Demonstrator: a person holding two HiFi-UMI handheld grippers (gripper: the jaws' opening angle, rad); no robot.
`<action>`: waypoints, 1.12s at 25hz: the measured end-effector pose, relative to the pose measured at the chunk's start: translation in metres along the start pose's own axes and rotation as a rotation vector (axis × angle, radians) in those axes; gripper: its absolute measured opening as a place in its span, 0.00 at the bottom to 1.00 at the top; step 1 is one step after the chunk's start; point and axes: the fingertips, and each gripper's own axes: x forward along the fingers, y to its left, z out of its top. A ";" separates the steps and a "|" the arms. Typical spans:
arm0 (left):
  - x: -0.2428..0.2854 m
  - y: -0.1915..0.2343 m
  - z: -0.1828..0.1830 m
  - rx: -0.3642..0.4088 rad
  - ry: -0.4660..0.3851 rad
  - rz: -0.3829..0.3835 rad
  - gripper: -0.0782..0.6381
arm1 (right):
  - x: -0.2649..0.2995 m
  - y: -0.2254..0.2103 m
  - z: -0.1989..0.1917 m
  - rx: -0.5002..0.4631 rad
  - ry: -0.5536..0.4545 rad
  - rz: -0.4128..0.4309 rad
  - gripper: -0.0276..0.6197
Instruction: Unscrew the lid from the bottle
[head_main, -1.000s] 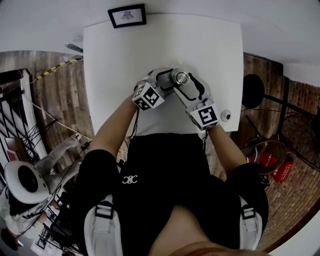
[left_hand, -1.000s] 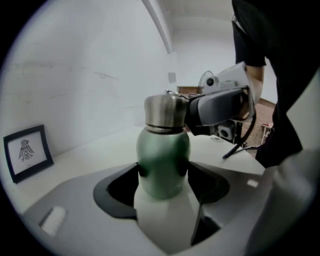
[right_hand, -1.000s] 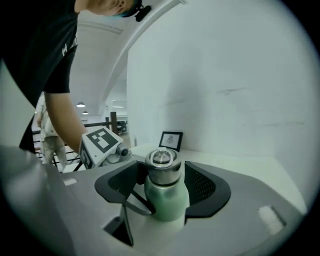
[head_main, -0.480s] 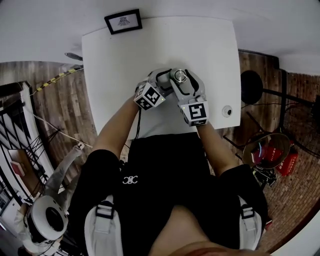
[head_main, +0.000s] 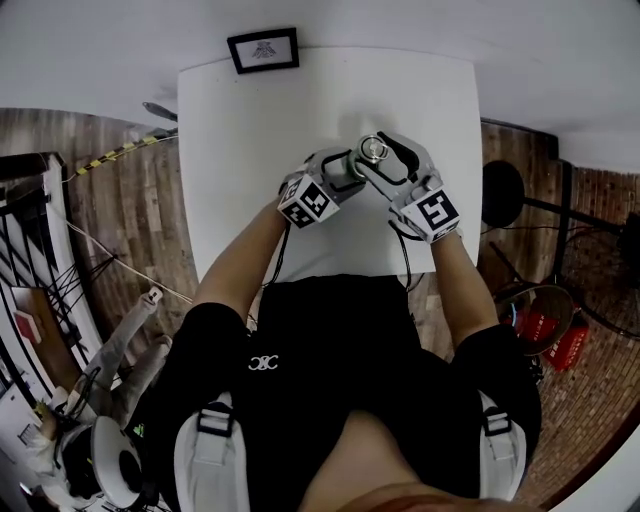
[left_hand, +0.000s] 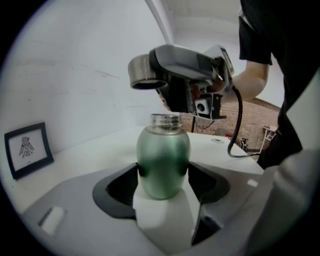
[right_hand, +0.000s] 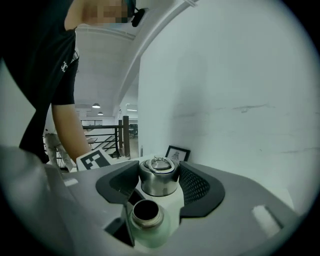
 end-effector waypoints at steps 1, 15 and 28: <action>0.000 0.000 0.000 -0.010 0.003 0.011 0.62 | 0.001 -0.002 0.008 -0.003 -0.017 -0.009 0.44; -0.122 0.034 0.066 -0.131 -0.207 0.400 0.33 | -0.034 -0.009 0.082 0.009 -0.234 -0.380 0.43; -0.285 0.105 0.153 -0.137 -0.358 0.883 0.18 | -0.066 -0.025 0.132 0.004 -0.287 -0.683 0.44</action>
